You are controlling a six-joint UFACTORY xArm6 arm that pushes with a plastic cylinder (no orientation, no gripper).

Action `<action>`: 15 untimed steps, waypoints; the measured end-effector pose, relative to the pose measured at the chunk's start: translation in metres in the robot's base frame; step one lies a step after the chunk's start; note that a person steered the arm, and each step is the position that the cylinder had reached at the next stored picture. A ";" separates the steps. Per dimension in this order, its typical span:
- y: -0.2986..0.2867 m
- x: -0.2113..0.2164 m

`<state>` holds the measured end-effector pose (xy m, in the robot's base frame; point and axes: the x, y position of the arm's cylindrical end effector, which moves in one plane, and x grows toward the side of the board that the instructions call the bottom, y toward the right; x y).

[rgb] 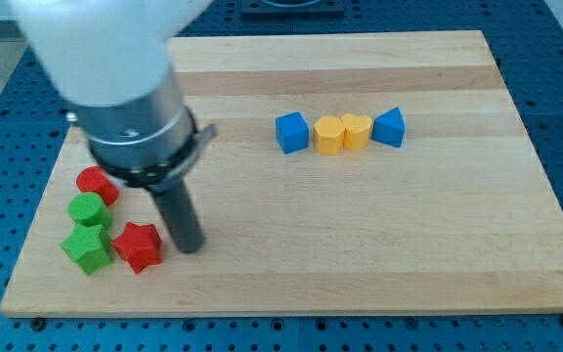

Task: Move the cube into the red star

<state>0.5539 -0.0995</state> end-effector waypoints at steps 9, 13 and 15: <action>0.032 -0.231; 0.090 -0.152; 0.111 -0.135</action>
<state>0.4194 0.0113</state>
